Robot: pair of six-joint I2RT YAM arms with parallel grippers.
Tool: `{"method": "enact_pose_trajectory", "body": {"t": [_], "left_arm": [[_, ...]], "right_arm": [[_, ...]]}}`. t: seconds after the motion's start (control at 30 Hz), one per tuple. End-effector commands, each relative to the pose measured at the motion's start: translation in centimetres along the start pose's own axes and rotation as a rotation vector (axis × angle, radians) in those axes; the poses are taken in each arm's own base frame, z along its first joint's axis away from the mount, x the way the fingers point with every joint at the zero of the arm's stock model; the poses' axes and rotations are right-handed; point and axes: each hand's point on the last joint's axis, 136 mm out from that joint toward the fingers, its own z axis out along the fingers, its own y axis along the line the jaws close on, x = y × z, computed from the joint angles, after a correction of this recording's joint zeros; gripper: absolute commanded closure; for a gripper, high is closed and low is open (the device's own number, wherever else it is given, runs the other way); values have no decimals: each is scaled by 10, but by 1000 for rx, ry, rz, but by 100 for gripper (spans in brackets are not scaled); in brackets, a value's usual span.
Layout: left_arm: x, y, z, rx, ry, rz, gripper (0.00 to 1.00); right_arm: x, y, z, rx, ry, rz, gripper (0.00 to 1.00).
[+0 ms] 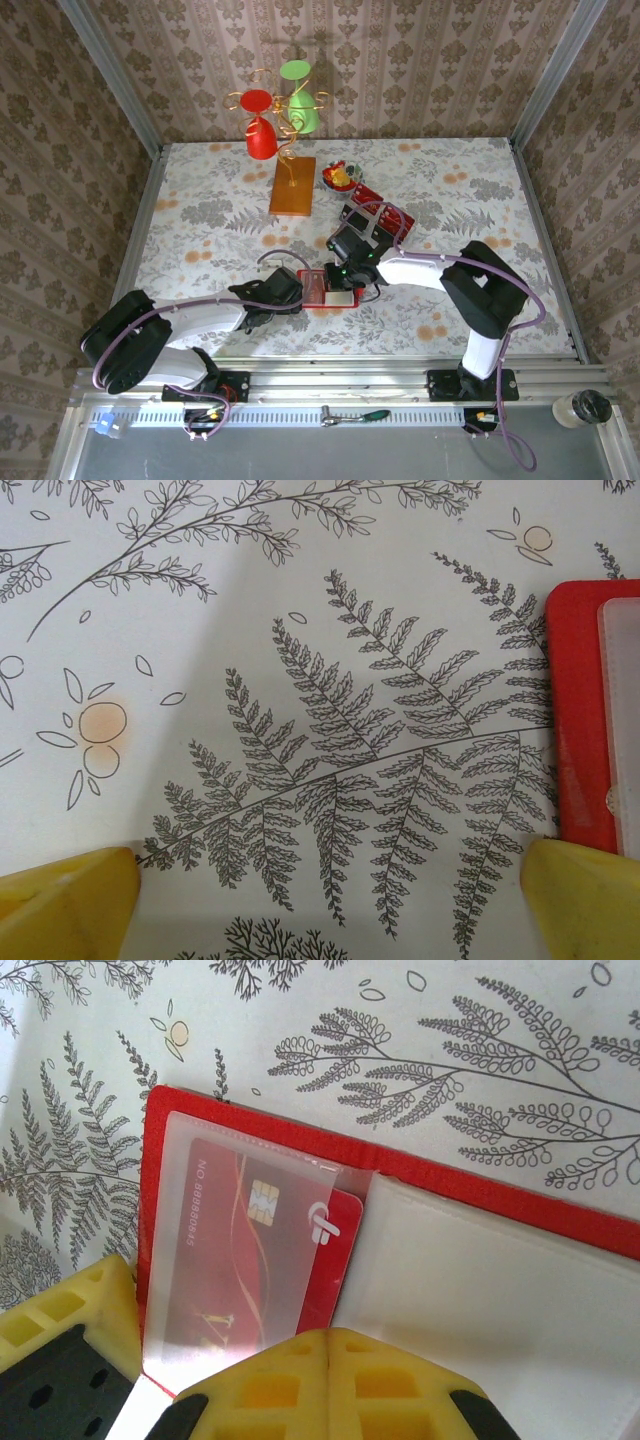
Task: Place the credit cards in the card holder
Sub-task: Insert the credit card into the card slot.
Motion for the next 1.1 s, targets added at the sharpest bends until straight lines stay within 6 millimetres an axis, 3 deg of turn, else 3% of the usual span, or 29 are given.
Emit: {"method": "enact_pose_trajectory", "body": {"t": [0.0,0.67,0.9,1.07], "left_arm": [[11,7,4,-22,33,11,0],[12,6,5,-18,37,8,0],[5,9,-3,-19,15,0,0],[0,21,-8,-29,-7,-33,0]], "right_arm": [[-2,1,3,12,13,-10,100],[9,15,25,-21,63,-2,100],[2,18,6,-26,26,-13,100],[-5,19,-14,-19,-21,-22,100]]}}
